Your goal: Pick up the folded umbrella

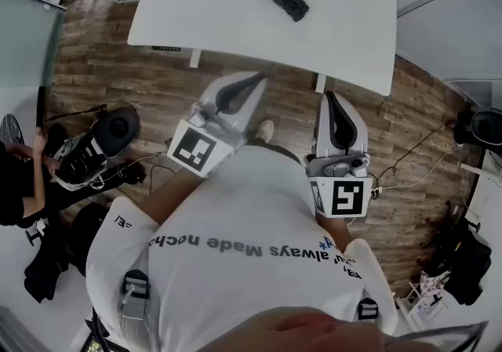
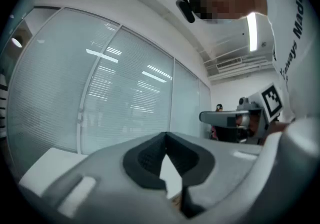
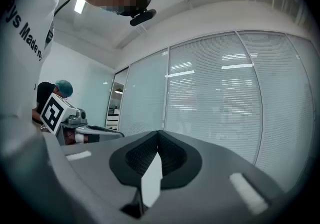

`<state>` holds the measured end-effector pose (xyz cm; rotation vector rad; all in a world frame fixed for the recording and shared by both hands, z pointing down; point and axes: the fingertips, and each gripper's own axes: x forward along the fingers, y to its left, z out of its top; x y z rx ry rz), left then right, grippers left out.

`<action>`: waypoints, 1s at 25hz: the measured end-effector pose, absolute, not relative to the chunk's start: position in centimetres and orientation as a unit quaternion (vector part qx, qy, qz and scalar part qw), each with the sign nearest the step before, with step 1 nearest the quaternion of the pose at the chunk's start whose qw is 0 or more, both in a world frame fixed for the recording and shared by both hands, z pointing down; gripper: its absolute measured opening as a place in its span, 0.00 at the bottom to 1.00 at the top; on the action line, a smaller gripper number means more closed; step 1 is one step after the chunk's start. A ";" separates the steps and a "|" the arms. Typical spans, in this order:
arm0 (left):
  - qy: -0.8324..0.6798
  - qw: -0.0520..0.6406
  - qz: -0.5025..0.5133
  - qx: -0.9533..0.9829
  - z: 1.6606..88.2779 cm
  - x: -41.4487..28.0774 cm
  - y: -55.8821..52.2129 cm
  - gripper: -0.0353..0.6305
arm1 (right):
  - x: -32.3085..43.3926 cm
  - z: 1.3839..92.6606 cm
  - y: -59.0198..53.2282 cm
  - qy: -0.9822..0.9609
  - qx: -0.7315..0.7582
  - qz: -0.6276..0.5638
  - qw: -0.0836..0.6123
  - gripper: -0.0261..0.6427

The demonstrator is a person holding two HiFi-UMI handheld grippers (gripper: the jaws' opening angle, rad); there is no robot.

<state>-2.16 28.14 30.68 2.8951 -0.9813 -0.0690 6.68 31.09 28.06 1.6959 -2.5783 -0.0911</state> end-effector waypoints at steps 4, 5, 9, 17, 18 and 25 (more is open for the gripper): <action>-0.322 0.043 -0.022 0.945 30.5 -1.0 28.1 0.06 | 7.8 27.7 31.1 -0.835 0.548 -0.030 0.020 0.04; -0.323 0.043 -0.021 0.945 30.5 -0.8 28.1 0.06 | 8.1 27.6 31.1 -0.836 0.548 -0.031 0.019 0.04; -0.326 0.041 -0.017 0.944 30.4 0.8 27.6 0.06 | 9.8 27.3 30.7 -0.837 0.545 -0.032 0.014 0.04; -0.324 0.043 -0.020 0.945 30.8 4.3 27.5 0.06 | 12.8 28.2 30.1 -0.843 0.537 -0.028 0.020 0.04; -0.324 0.044 -0.019 0.945 31.0 4.6 27.6 0.06 | 12.9 28.4 30.1 -0.844 0.536 -0.026 0.019 0.04; -0.336 0.054 -0.012 0.940 31.8 4.4 27.0 0.06 | 12.6 28.8 29.5 -0.853 0.521 -0.021 0.021 0.04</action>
